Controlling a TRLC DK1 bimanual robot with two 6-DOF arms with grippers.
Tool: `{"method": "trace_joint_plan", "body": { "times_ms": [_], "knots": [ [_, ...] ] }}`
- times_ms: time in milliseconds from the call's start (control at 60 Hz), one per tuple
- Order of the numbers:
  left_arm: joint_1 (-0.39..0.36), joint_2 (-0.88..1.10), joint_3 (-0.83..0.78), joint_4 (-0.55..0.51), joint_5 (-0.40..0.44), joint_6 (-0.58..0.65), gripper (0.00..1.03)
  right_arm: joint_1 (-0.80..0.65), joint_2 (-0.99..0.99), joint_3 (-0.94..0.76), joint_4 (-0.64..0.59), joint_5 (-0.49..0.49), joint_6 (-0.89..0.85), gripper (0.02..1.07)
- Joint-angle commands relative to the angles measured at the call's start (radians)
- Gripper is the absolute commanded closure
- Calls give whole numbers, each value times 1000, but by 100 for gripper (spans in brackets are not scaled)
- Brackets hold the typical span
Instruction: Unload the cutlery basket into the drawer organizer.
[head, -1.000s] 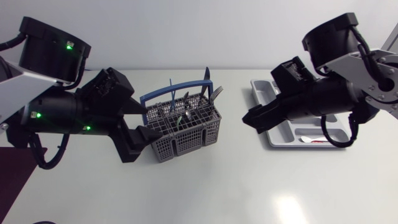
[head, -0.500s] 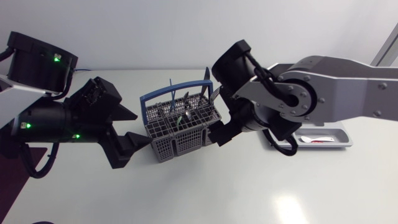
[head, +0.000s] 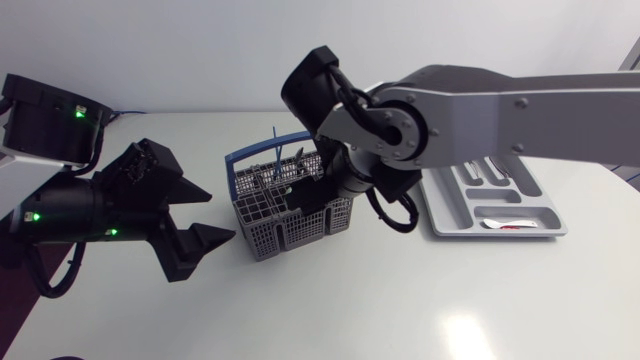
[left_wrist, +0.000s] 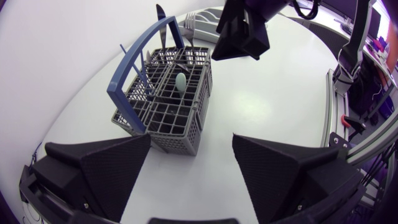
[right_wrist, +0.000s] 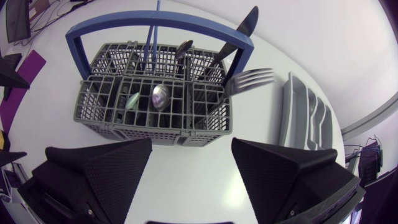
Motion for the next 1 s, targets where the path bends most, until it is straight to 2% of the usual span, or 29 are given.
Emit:
{"method": "trace_joint_plan", "body": {
  "times_ms": [0, 67, 150, 200, 450, 567, 750, 867, 933, 983],
  "knots": [
    [18, -14, -33, 9, 15, 21, 7, -2, 73, 73, -55, -21, 71, 15],
    [27, -19, -39, 9, 24, 27, 7, -2, 123, 125, -110, -26, 137, 7],
    [37, -22, -47, 10, 30, 33, 7, -2, 191, 207, -187, -37, 170, 7],
    [41, -23, -49, 12, 32, 37, 7, -2, 211, 234, -193, -60, 173, 7],
    [69, -20, -59, 32, 55, 49, 7, -53, 240, 319, -147, -233, 228, 7],
    [84, -11, -61, 41, 69, 58, 7, -96, 277, 355, -147, -379, 268, 7],
    [99, 6, -67, 56, 81, 67, 7, -147, 278, 360, -113, -501, 323, 7],
    [104, 18, -72, 70, 87, 67, 7, -165, 246, 328, -55, -530, 331, 7],
    [107, 27, -75, 78, 93, 69, 7, -179, 241, 311, -39, -601, 346, 9],
    [112, 30, -78, 84, 102, 70, 7, -182, 243, 308, -42, -615, 361, 10]
  ]
}}
